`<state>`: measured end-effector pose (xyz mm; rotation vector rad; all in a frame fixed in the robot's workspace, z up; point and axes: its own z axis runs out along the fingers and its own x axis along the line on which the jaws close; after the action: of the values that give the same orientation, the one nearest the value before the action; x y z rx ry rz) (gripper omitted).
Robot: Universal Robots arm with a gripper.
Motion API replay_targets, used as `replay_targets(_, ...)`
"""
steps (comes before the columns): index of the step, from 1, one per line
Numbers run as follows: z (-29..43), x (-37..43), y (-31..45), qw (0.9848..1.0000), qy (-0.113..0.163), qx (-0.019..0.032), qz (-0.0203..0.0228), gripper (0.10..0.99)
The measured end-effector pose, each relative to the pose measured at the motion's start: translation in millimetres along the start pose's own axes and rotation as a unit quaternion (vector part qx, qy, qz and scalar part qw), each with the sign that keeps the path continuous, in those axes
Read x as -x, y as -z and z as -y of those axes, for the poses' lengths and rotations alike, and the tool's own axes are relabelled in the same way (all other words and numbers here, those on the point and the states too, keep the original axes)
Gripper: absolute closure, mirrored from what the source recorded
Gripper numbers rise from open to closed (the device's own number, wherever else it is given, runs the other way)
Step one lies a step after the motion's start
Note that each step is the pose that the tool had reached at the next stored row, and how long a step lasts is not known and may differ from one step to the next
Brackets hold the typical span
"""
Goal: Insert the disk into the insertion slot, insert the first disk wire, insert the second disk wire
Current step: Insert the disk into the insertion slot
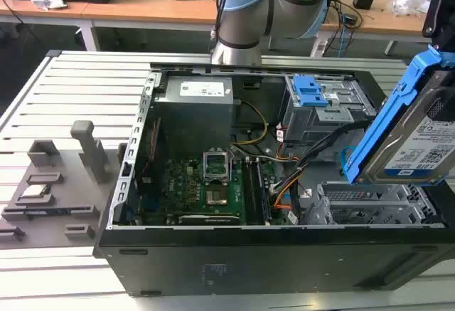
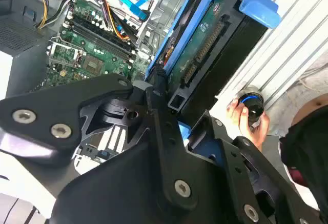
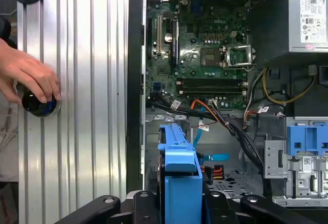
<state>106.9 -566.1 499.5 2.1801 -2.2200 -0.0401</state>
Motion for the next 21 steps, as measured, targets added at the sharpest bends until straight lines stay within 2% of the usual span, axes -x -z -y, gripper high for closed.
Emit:
replay_targets(3, 0.6, 0.1, -14.8, 1.0, 0.0, 0.0001, 0.0, 0.722)
replay_targets(7, 0.9, 0.5, -23.3, 1.0, 0.0, 0.0001, -0.0001, 0.722)
replay_targets(10, 1.0, 1.0, -26.4, 1.0, 0.0, 0.0001, -0.0001, 0.722)
replay_targets(13, 1.0, 4.8, -28.2, 1.0, 0.0, 0.0001, -0.0001, 0.722)
replay_targets(16, 1.0, 12.2, -31.0, 1.0, 0.003, 0.0001, -0.0002, 0.722)
replay_targets(19, 1.2, 13.6, -36.1, 1.0, 0.003, 0.0001, 0.0, 0.722)
replay_targets(21, 1.6, 13.7, -43.3, 1.0, 0.003, 0.0001, -0.0002, 0.722)
